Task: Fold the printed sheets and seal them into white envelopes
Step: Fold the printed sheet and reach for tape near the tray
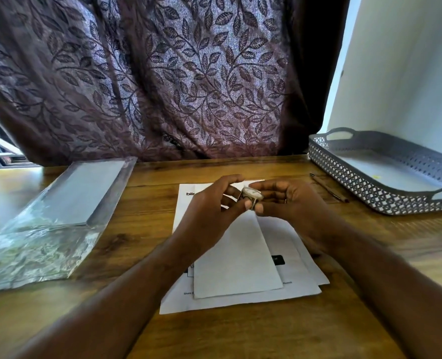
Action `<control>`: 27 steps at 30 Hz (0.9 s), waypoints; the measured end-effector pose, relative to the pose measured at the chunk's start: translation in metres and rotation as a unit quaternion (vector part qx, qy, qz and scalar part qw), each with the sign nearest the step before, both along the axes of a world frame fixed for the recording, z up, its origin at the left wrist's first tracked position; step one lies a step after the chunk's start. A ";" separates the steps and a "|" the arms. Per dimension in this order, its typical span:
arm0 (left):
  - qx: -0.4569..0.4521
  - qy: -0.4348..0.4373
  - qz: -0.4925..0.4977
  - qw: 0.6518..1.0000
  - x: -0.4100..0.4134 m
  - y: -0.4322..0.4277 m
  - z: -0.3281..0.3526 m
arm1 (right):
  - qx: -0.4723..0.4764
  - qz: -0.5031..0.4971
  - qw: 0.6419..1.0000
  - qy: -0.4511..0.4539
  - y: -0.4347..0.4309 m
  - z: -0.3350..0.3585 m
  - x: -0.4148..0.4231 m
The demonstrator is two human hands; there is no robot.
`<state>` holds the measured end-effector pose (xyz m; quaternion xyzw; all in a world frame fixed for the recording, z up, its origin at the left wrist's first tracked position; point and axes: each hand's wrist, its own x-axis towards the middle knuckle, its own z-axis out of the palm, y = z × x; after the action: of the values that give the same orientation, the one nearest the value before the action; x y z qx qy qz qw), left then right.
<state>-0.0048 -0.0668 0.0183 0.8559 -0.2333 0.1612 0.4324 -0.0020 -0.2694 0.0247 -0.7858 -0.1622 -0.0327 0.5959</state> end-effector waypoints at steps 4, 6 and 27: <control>-0.029 0.026 -0.026 0.999 0.000 0.000 -0.002 | 0.012 0.014 1.000 0.007 -0.002 0.000 -0.001; -0.019 0.014 -0.019 1.000 0.000 -0.001 -0.003 | 0.019 0.024 0.999 0.010 -0.001 0.000 -0.002; 0.071 -0.125 0.066 0.987 -0.007 -0.004 0.002 | -0.008 -0.035 0.999 -0.035 0.008 -0.002 0.000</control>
<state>-0.0119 -0.0711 0.0207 0.8712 -0.2391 0.2782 0.3263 -0.0016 -0.2609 0.0223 -0.7940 -0.1556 -0.0802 0.5822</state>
